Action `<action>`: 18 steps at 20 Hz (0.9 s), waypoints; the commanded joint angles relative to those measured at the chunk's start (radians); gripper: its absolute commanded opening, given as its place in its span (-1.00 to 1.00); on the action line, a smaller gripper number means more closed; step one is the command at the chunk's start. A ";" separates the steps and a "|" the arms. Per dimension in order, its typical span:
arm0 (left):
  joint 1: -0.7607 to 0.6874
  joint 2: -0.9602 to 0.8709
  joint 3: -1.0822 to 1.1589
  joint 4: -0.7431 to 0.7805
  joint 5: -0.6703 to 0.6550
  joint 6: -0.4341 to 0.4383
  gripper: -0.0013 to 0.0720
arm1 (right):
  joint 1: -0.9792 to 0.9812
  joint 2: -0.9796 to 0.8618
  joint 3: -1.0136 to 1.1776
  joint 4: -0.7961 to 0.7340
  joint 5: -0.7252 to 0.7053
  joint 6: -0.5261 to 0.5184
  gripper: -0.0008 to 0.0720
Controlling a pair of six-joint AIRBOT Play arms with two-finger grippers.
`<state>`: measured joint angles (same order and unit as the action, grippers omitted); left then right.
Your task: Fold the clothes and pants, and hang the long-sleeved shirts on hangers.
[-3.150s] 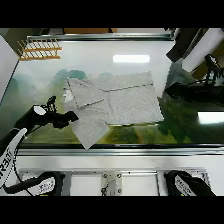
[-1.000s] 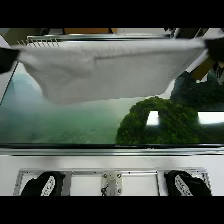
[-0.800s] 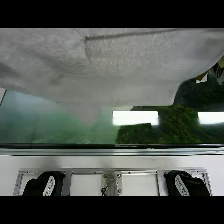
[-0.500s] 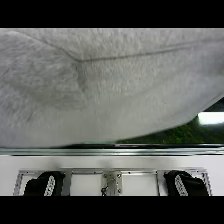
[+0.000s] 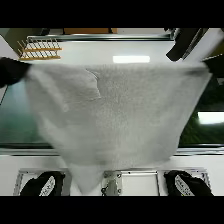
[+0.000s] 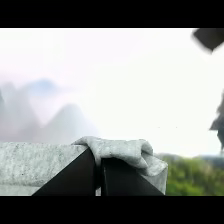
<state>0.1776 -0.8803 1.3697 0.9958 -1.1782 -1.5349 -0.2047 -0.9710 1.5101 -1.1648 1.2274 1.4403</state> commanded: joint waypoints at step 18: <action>-0.053 -0.842 0.235 0.079 0.021 0.082 -0.94 | 0.096 -0.654 0.008 -0.119 -0.267 0.079 -0.94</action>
<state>0.1154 -1.7649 1.6623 1.0080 -1.1240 -1.4742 -0.1066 -1.6547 1.5551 -1.2182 0.9176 1.5131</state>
